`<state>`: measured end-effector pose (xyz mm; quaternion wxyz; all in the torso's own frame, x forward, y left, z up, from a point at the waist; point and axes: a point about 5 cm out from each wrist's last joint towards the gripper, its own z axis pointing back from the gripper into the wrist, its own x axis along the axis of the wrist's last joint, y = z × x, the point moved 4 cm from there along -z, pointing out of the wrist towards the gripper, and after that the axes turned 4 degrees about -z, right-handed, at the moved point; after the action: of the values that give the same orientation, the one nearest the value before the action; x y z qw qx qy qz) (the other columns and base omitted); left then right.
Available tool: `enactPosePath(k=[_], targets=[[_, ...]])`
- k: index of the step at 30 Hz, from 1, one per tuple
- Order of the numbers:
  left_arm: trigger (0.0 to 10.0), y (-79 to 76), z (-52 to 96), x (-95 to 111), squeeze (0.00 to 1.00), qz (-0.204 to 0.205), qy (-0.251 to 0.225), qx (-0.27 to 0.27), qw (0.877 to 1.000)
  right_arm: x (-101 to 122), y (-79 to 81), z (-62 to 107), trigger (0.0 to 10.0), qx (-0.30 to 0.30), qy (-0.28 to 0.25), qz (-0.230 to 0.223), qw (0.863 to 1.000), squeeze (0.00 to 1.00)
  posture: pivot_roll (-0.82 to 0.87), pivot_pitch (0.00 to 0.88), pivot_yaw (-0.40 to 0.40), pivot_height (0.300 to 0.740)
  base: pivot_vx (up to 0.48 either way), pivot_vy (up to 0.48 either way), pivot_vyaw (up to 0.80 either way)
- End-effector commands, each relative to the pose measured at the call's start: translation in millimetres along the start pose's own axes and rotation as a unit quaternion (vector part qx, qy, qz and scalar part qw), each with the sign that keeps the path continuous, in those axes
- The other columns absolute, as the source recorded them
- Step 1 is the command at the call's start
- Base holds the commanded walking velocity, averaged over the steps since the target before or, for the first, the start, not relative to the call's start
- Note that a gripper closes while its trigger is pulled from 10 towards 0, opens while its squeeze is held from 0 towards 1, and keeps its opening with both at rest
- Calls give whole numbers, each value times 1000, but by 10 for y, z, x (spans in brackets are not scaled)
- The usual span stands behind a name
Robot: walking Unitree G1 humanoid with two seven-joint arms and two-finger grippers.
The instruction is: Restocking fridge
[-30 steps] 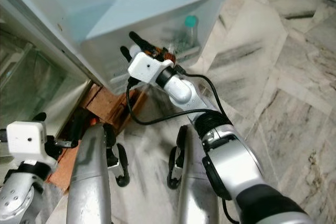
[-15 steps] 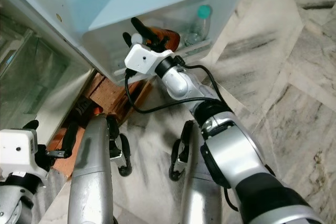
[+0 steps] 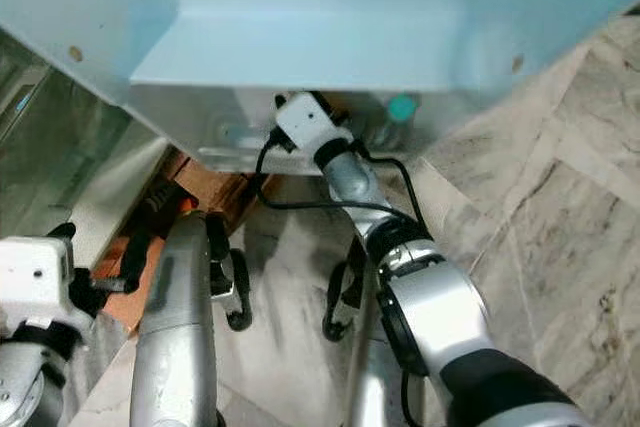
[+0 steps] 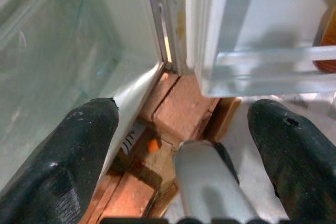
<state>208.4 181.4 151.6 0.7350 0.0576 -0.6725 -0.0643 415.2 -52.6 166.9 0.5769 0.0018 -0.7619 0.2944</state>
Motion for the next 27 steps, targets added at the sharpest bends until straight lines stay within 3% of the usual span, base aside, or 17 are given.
enactPosePath(k=[1, 5, 6, 7, 8, 9, 17, 27], targets=[[10000, 18, 23, -127, 0, 1, 29, 1, 1000, -214, -257, 110, 10000, -55, 42, -28, 997, 0, 204, 521, -14, 583, 0, 0, 0], [10000, 7, -23, -130, 0, 1, 26, -2, 1000, -238, -413, 138, 10000, -90, 46, -52, 994, 0, 201, 505, -9, 583, 0, 0, 0], [10000, 6, -43, -125, 0, 0, 23, -3, 1000, -240, -441, 145, 10000, -97, 45, -53, 993, 627, 203, 499, -6, 583, 0, 0, 0], [10000, 6, -43, -125, 0, 0, 23, -3, 1000, -240, -441, 145, 10000, -97, 45, -53, 993, 627, 203, 499, -6, 583, 0, 0, 0], [10000, 7, -57, -118, 0, -1, 21, -4, 1000, -237, -467, 149, 10000, -105, 44, -55, 992, 741, 205, 495, -3, 583, 0, 0, 0], [10000, 12, -70, -117, 0, -1, 20, -4, 1000, -237, -485, 151, 10000, -111, 44, -56, 991, 1000, 206, 487, 1, 583, 0, 0, 0], [10000, 34, -130, -118, 0, -9, 16, -8, 1000, -225, -617, 155, 10000, -142, 48, -44, 988, 1000, 215, 462, 15, 583, 0, 0, 0], [10000, 28, -264, -126, 0, -16, 4, -17, 1000, 58, -730, 12, 10000, -145, 7, -22, 989, 1000, 197, 417, 22, 583, 0, 0, 0]])
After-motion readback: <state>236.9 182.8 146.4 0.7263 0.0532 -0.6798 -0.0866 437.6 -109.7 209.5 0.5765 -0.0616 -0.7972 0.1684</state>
